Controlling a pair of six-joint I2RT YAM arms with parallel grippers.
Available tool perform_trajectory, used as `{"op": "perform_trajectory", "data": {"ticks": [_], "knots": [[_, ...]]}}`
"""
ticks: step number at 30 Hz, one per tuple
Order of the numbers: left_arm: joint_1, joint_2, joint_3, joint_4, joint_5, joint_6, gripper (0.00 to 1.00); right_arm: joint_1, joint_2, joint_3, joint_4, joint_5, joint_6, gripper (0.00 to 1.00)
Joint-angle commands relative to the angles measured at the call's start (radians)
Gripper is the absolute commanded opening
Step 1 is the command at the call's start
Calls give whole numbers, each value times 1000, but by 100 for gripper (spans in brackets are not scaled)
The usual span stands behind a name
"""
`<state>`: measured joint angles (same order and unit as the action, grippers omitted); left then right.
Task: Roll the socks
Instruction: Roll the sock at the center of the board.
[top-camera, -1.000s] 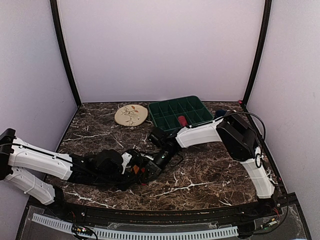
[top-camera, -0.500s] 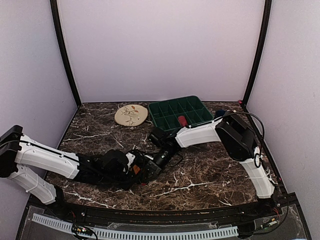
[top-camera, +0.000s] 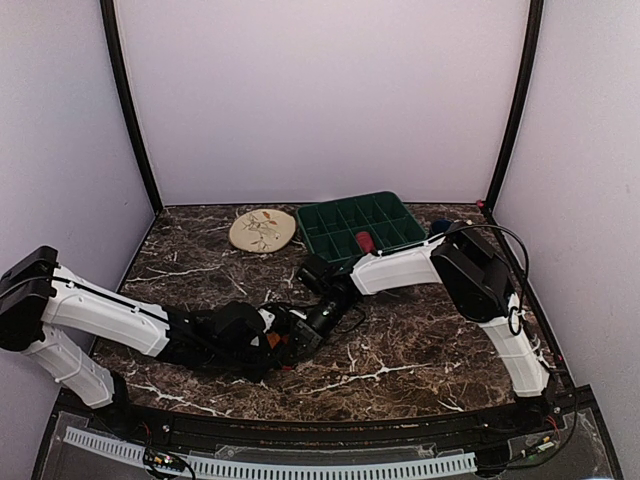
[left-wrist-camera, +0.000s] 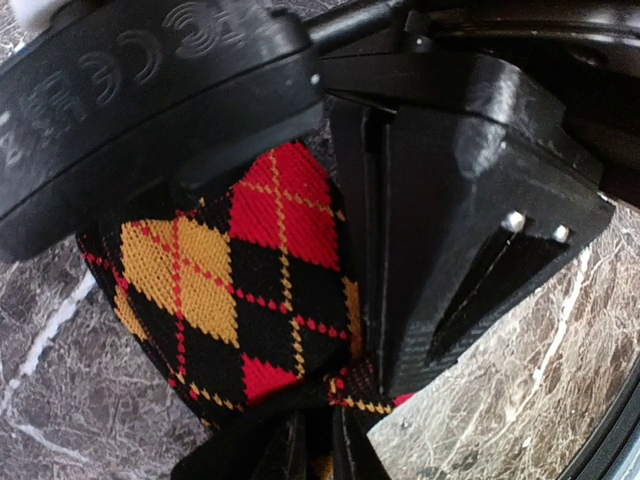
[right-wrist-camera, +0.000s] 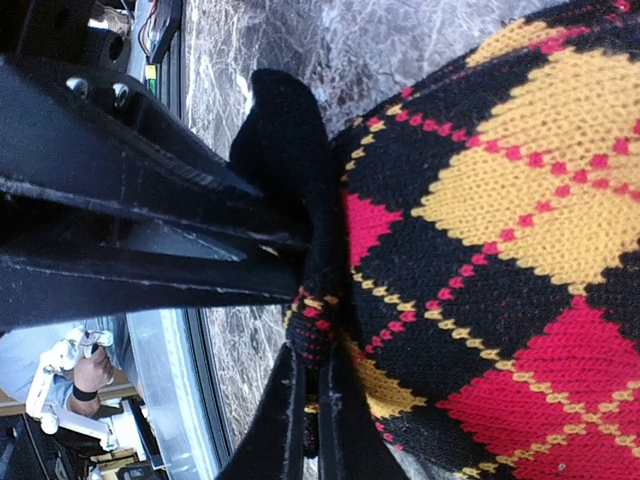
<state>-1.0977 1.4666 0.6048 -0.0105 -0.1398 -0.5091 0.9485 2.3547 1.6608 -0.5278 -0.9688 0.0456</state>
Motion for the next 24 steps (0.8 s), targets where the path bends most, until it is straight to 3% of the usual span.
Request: {"op": "perform_trajectory", "data": {"ticks": [1,3,11,14,24], "knots": [[10,16,17,-47,1,-12,12,-8,19,26,-5,25,2,9],[21,14,11,-44,10,-15,12,-9,12,22,1,32,3,17],[57,15,-10,-20,60,-17,11,-34,-49,-49,99,64,61,23],[66,15,-16,-11,76,-17,10,-45,-73,-85,148,68,95,35],[99,12,-45,25,132,-18,8,-62,-107,-149,236,83,159,37]]}}
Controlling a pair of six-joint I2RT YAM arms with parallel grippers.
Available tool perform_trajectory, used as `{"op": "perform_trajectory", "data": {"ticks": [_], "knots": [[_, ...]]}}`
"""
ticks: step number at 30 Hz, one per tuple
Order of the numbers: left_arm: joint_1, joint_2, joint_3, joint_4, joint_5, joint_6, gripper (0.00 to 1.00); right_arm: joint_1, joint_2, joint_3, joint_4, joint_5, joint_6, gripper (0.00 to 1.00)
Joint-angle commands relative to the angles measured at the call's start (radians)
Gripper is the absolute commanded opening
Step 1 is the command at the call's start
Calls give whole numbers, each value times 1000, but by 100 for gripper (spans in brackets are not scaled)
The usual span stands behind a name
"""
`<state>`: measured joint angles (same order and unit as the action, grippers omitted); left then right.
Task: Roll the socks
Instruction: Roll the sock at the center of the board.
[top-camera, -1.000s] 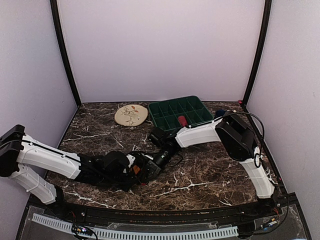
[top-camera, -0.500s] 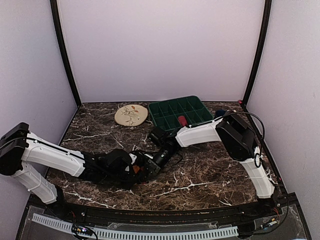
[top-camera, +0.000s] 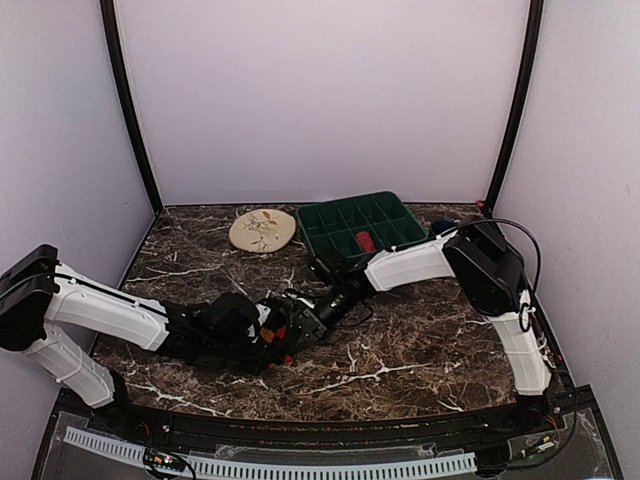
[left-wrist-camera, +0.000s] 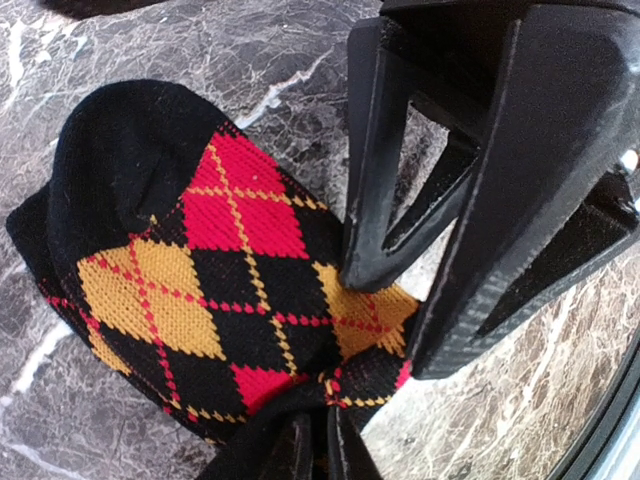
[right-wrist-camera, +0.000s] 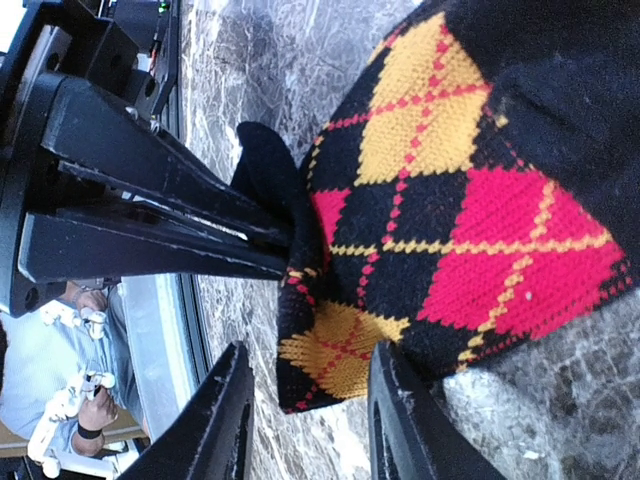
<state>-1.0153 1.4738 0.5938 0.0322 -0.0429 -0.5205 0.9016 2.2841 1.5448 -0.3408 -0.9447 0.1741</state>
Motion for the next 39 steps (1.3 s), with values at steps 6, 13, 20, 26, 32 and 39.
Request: {"op": "perform_trajectory", "data": {"ticks": [6,13,20,26,32,39], "knots": [[44,0,-50,2,62,-16,8,-32,-94,-120,152,93,70,37],[68,14,-50,14,110,-20,8,-38,-167,-197,228,176,53,36],[99,31,-28,-4,167,-27,8,-13,-294,-317,298,363,-61,35],[130,55,7,-54,211,-29,7,96,-382,-417,310,636,-220,36],[181,82,25,-92,288,-35,5,250,-460,-524,390,927,-377,36],[226,122,28,-89,398,-27,4,333,-452,-541,463,1092,-486,36]]}}
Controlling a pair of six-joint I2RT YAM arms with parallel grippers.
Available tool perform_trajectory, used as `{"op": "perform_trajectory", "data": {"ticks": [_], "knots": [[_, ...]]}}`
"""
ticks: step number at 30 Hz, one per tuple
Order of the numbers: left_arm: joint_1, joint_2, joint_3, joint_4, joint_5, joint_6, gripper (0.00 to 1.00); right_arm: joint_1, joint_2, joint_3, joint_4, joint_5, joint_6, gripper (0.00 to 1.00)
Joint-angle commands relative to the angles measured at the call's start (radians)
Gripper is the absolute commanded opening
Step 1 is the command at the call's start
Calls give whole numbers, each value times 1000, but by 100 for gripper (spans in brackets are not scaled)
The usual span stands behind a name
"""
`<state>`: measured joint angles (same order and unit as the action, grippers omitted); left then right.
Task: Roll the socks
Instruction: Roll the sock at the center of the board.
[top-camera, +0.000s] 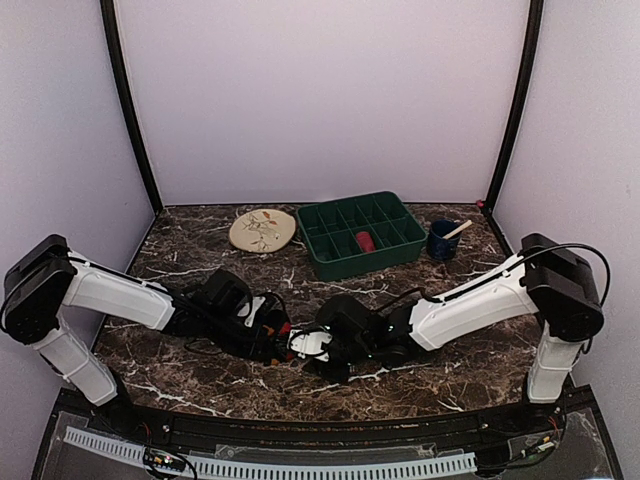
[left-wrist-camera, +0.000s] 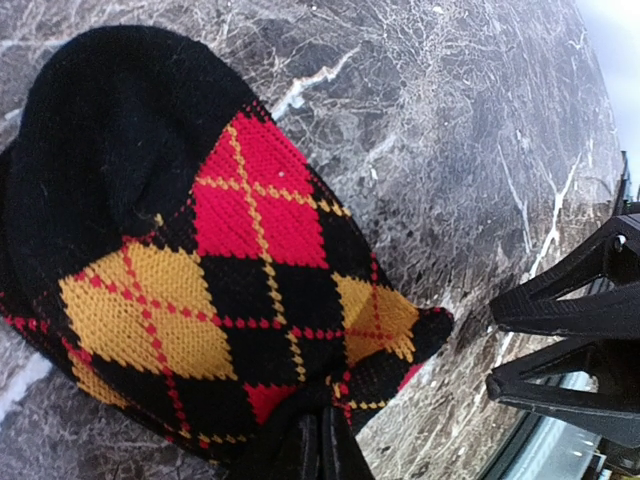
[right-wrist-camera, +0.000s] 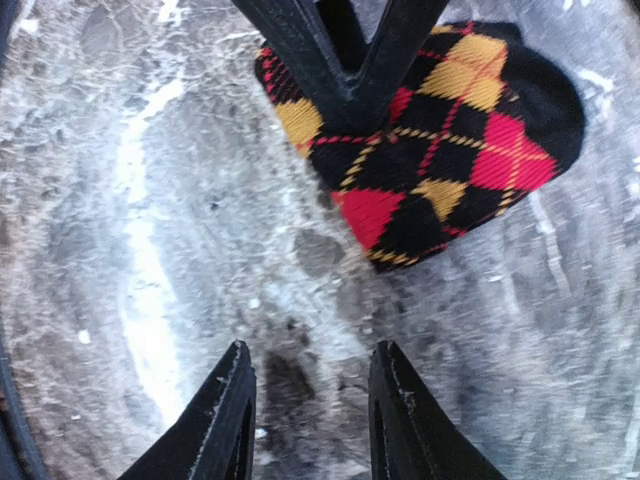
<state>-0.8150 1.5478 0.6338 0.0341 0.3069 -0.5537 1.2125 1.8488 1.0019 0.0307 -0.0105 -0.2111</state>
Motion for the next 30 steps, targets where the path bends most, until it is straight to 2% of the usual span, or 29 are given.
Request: {"op": "perform_trajectory", "data": {"ticks": [1,6,12,30], "knots": [[32,52,-11,-91,64,8,3,30,-6,11,92,173,-122,36],[60,67,-15,-94,115,17,2,70,30,29,136,242,-229,36],[94,82,-23,-85,179,19,1,87,74,70,121,228,-300,37],[135,139,-2,-85,281,46,0,93,182,144,82,272,-425,36]]}}
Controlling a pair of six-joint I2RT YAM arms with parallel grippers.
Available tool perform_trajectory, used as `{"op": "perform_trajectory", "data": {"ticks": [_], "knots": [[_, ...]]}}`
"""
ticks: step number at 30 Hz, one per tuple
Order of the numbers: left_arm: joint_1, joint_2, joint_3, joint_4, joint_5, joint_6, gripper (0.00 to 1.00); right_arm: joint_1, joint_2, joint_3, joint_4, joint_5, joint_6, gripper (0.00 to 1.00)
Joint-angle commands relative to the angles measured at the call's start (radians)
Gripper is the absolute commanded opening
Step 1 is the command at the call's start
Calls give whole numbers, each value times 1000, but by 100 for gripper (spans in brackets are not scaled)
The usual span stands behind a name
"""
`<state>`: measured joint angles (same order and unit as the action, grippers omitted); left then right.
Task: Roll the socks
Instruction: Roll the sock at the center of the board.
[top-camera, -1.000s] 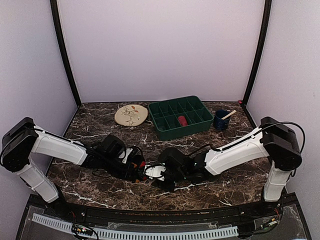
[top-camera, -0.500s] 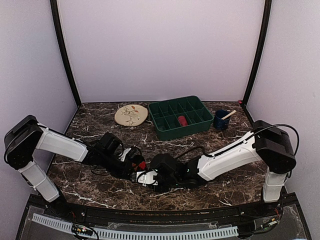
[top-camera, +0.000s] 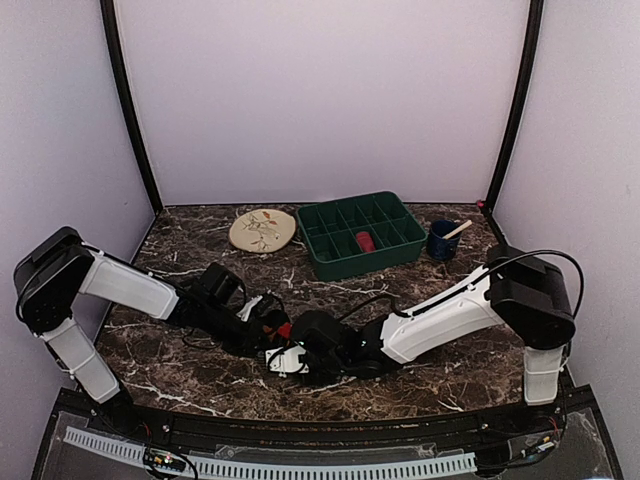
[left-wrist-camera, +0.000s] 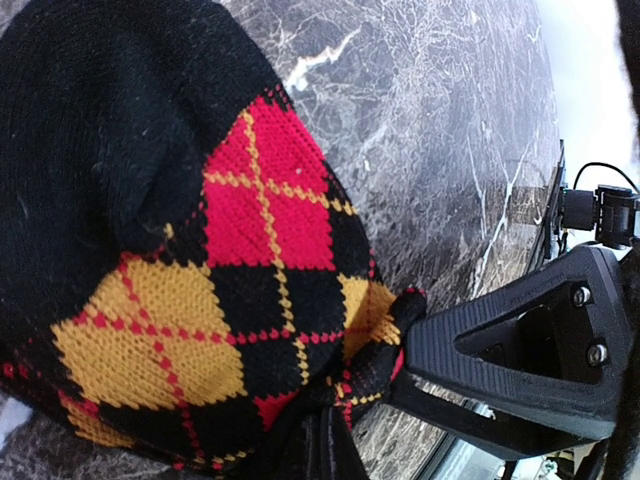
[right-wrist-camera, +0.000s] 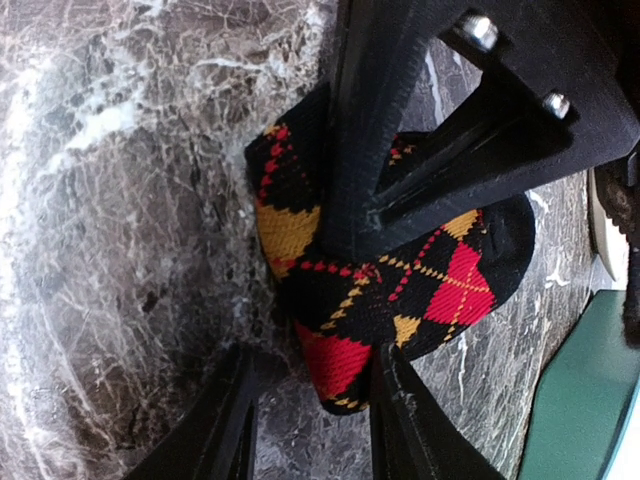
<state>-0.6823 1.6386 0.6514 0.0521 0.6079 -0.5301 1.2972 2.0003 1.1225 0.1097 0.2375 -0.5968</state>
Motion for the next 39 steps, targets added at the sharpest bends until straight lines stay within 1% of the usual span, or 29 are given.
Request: {"op": "perform_trajectory", "data": {"ticks": [1,7,9,20,29,39], "knots": [[3,51,-18,-102,-17,22,0,9,35,23,3,26,-45,36],[11,57,-16,-96,6,22,0,5,64,23,-17,32,-66,36],[14,58,-16,-95,10,20,0,0,70,52,-36,24,-66,34],[33,45,-16,-91,29,13,0,-45,90,103,-193,24,-66,34],[40,38,-15,-95,31,10,0,-71,101,134,-275,24,-66,34],[41,40,-19,-98,23,7,0,-67,58,115,-249,24,-66,34]]}}
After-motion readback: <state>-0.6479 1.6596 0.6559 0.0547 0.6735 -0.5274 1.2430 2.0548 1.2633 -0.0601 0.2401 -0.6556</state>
